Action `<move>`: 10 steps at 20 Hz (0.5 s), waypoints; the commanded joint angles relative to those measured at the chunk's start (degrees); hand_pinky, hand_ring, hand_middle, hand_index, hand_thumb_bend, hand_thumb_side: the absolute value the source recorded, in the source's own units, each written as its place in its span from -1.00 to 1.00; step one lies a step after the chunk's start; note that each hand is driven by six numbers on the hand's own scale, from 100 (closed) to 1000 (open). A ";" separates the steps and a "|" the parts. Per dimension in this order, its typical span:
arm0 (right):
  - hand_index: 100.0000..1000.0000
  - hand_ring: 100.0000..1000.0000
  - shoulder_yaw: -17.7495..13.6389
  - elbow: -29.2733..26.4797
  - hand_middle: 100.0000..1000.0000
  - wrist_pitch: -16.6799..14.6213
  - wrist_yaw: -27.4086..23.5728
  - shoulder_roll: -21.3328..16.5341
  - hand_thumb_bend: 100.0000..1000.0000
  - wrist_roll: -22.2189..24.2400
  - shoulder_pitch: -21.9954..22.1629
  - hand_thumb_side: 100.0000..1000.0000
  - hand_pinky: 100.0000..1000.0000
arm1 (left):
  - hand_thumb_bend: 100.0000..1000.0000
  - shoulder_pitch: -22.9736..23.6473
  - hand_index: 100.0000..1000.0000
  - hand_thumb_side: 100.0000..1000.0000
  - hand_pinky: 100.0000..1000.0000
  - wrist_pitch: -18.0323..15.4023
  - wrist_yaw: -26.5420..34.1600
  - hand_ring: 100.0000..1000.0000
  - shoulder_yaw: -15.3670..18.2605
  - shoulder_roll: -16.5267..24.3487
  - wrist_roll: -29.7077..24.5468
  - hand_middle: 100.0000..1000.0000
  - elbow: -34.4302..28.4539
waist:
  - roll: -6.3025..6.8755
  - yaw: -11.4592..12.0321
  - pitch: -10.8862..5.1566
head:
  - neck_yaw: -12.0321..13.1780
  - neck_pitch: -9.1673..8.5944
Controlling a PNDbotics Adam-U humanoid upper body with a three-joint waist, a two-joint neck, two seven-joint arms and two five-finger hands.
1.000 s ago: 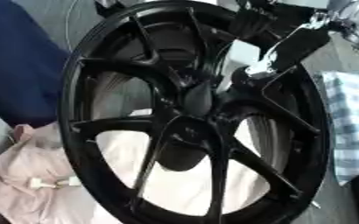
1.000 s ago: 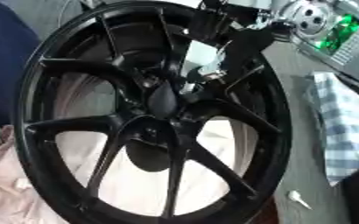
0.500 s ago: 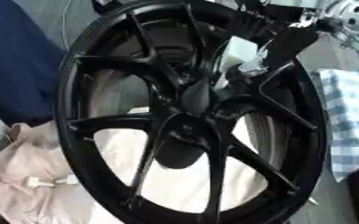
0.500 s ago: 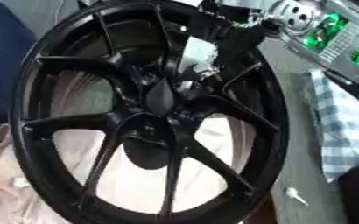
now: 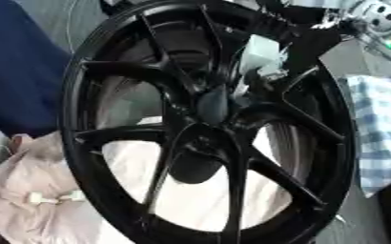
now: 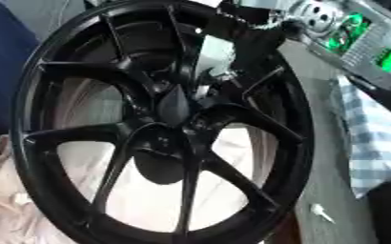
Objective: Pull the pin out of the wheel hub.
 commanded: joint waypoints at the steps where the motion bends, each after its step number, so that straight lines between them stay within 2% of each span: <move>1: 0.37 0.34 -0.56 0.24 0.07 0.30 0.71 -1.19 0.14 0.01 -0.82 -0.67 0.47 | -0.94 -0.36 0.24 0.46 0.39 0.13 0.03 0.08 0.71 1.50 -0.03 -0.19 -1.07 | 0.51 0.01 -1.35 | -0.17 -0.02; 6: 0.36 0.33 -0.65 0.43 0.05 0.45 0.69 -1.16 0.14 0.09 -0.75 -0.66 0.46 | -0.94 -0.22 0.24 0.47 0.39 0.17 -0.03 0.08 0.78 1.47 -0.10 -0.19 -1.05 | 0.64 -0.13 -1.34 | -0.18 0.05; 10: 0.29 0.30 -0.94 0.33 -0.05 0.69 0.15 -1.11 0.10 -0.28 -0.94 -0.70 0.45 | -0.94 -0.14 0.24 0.47 0.39 0.23 -0.11 0.08 0.81 1.43 -0.25 -0.19 -1.04 | 0.74 -0.32 -1.41 | -0.15 0.12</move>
